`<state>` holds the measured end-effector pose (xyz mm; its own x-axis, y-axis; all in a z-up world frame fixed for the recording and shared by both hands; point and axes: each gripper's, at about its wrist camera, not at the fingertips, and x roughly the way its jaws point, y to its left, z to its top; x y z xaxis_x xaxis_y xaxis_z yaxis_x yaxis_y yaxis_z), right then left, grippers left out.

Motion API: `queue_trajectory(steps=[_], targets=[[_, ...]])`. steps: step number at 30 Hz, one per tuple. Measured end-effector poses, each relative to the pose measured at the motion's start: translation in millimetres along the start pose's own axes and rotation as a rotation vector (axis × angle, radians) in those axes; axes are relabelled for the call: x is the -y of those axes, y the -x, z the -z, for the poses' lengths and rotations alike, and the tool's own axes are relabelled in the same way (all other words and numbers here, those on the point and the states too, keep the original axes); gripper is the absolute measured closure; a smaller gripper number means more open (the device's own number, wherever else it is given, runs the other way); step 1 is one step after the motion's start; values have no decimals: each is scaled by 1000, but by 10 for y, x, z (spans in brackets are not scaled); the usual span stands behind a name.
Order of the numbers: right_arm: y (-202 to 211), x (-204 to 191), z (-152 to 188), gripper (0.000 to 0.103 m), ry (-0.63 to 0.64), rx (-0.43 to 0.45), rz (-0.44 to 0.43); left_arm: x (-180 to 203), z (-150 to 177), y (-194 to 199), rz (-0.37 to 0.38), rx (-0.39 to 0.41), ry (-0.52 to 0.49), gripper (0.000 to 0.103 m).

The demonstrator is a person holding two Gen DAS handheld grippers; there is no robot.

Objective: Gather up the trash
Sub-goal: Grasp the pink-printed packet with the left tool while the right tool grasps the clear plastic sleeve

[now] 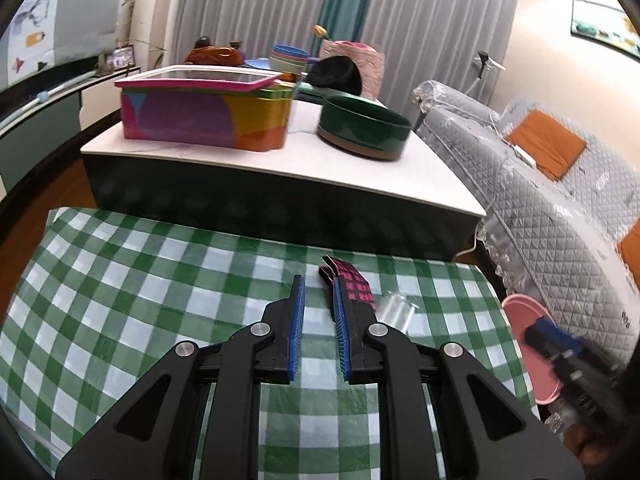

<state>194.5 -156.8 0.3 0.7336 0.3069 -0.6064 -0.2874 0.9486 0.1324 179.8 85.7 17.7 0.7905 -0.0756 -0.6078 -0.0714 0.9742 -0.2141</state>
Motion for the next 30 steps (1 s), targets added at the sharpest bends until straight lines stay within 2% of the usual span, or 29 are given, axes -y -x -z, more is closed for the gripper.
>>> queue_trajectory(steps=[1, 3, 9, 12, 18, 19, 21, 25, 27, 30], targets=[[-80, -48, 4, 71, -1, -14, -2, -37, -21, -6, 0, 1, 10, 88], [-290, -153, 15, 61, -2, -51, 8, -96, -40, -18, -2, 3, 21, 88], [-852, -443, 41, 39, 10, -138, 10, -219, -76, -109, -7, -10, 49, 88], [-1053, -573, 48, 33, 32, -168, 16, -254, -75, -156, -9, -19, 53, 88], [-1300, -585, 88, 32, 32, -229, 56, -309, -32, -268, -13, -48, 62, 88], [-1301, -549, 95, 33, 16, -234, 61, -313, -21, -292, -10, -52, 63, 88], [-1272, -494, 86, 45, -2, -232, 67, -316, 2, -343, 8, -62, 64, 88], [-1234, -378, 71, 61, -27, -245, 59, -267, 64, -462, 57, -85, 53, 88], [-1225, -314, 59, 79, -30, -254, 52, -228, 91, -526, 79, -96, 41, 88], [-1198, -227, 26, 92, -32, -259, 42, -171, 113, -624, 123, -111, 37, 88]])
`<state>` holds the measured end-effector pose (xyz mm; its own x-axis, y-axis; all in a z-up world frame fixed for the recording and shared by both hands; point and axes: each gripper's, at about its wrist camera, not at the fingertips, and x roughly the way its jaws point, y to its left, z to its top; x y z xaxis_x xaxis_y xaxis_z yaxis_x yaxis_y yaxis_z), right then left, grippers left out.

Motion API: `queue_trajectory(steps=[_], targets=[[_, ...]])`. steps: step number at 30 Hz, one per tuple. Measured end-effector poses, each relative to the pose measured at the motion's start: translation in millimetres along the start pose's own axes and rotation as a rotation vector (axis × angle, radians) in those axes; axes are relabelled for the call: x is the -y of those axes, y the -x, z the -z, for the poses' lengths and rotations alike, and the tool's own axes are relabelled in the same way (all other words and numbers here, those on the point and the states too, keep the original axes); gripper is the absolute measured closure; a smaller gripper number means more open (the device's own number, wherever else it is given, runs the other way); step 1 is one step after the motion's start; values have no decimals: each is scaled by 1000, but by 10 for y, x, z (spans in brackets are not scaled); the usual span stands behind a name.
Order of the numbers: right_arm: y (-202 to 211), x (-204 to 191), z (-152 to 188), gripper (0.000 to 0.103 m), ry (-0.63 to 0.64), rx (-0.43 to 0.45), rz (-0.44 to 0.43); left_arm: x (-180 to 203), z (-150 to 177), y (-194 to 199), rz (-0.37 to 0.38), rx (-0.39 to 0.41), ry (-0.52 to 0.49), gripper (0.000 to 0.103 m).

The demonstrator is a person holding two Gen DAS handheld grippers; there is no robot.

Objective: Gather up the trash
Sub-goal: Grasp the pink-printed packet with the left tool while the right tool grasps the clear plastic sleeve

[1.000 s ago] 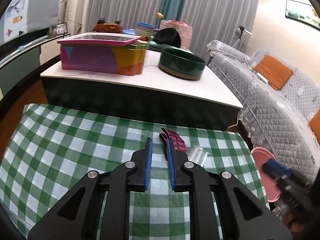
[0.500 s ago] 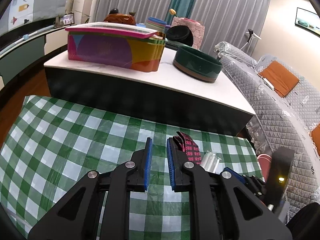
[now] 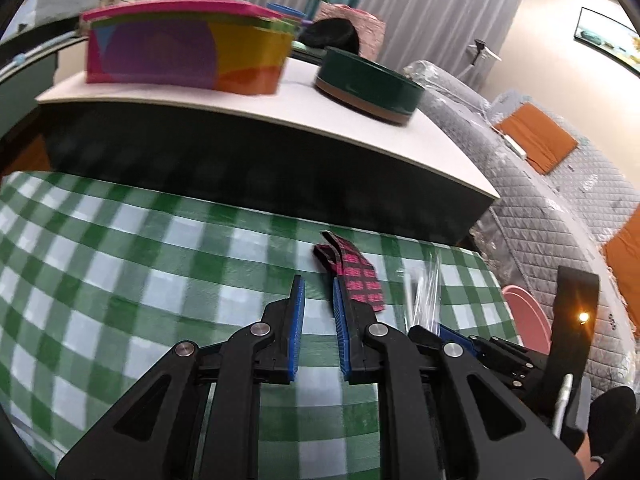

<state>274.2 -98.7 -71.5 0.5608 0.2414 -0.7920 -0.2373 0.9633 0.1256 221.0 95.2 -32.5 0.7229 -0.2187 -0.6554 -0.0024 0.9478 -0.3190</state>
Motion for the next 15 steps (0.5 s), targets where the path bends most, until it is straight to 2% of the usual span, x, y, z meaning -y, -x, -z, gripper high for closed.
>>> queue_trajectory(steps=[5, 15], targets=[[138, 154, -10, 93, 14, 8, 2, 85, 24, -173, 43, -16, -22, 88], [624, 497, -5, 93, 32, 45, 9, 183, 65, -500, 24, -67, -21, 86]])
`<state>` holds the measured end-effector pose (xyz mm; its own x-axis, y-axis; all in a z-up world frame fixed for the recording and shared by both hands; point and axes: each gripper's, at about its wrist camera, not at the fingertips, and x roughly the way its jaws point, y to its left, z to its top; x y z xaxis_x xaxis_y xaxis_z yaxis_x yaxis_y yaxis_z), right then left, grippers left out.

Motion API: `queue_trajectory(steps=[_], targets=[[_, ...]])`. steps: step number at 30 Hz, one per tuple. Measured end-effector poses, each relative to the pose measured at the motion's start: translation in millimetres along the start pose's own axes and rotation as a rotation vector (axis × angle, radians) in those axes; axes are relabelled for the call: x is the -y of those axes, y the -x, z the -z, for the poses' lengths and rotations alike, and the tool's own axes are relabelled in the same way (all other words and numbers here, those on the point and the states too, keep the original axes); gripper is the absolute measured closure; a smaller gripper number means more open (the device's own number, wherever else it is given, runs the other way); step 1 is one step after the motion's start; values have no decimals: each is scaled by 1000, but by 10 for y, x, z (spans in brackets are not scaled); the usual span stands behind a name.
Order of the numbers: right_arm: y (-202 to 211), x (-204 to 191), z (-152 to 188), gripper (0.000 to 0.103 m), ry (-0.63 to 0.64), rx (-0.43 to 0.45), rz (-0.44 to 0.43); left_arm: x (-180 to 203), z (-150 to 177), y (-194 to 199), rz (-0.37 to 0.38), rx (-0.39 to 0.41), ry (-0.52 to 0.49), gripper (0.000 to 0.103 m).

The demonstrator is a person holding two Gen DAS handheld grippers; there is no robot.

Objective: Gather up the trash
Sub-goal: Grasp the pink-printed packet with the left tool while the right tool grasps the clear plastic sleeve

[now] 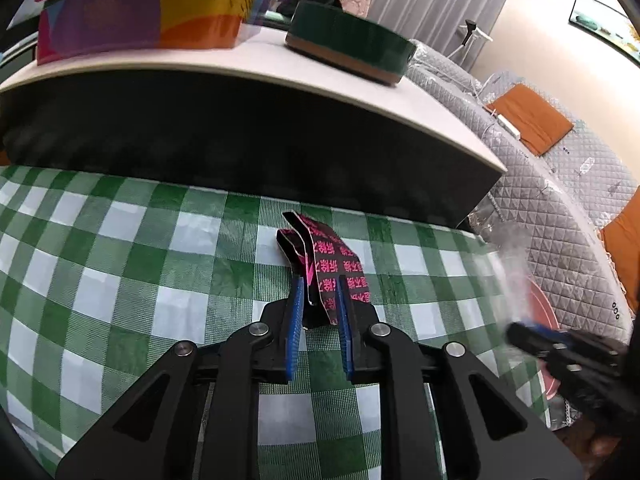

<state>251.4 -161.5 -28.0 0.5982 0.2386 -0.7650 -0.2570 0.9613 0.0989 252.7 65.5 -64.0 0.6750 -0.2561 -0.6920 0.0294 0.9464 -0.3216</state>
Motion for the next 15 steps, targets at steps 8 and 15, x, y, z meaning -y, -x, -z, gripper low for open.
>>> queue_trajectory(steps=[8, 15], targets=[[296, 83, 38, 93, 27, 33, 2, 109, -14, -12, -2, -13, -29, 95], [560, 129, 114, 93, 37, 57, 9, 290, -22, 236, -5, 32, -77, 102]])
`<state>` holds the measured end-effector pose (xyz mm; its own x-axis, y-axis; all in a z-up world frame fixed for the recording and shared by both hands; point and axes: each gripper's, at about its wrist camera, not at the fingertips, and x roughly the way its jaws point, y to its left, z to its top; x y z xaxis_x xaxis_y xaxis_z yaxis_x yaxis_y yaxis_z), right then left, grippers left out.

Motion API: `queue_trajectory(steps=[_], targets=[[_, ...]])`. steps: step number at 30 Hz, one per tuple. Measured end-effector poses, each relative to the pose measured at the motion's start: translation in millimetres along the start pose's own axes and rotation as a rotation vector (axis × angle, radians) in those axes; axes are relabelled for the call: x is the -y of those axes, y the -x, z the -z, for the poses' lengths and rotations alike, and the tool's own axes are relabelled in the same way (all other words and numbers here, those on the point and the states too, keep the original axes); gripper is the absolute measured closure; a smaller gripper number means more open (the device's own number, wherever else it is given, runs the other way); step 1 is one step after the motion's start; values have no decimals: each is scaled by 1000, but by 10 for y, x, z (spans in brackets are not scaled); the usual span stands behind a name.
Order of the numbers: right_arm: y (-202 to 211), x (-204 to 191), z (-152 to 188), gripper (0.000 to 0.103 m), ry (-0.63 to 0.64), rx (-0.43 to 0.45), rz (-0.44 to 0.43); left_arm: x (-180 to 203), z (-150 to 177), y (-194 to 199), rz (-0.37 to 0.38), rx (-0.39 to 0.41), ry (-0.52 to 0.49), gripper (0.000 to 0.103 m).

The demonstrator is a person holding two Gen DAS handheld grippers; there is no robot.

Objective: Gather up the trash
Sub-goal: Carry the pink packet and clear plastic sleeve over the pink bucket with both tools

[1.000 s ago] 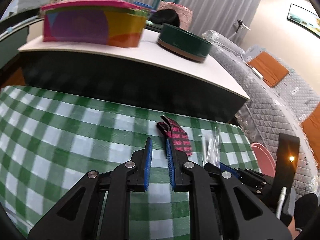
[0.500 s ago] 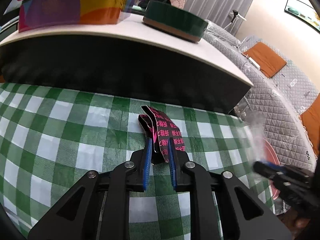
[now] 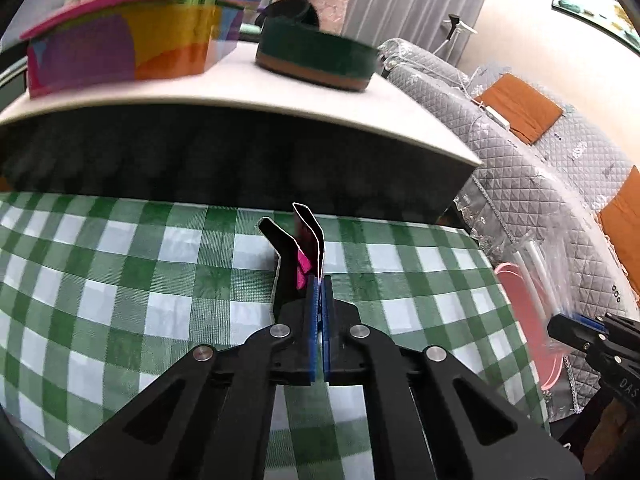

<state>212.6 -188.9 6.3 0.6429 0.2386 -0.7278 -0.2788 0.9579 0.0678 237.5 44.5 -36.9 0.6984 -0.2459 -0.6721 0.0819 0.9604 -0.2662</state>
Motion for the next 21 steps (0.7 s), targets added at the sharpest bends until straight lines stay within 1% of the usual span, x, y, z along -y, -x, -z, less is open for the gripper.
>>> queue_trajectory(steps=[5, 8, 13, 17, 21], targets=[[219, 35, 105, 93, -1, 49, 23, 131, 20, 313, -8, 34, -37, 102], [294, 112, 187, 93, -29, 65, 23, 235, 32, 544, -7, 57, -62, 102], [426, 195, 279, 93, -36, 94, 42, 384, 147, 901, 8, 100, -74, 102], [528, 289, 361, 93, -44, 114, 55, 532, 258, 1052, 24, 120, -79, 102], [607, 409, 439, 93, -50, 126, 94, 692, 376, 1103, 42, 123, -71, 102]])
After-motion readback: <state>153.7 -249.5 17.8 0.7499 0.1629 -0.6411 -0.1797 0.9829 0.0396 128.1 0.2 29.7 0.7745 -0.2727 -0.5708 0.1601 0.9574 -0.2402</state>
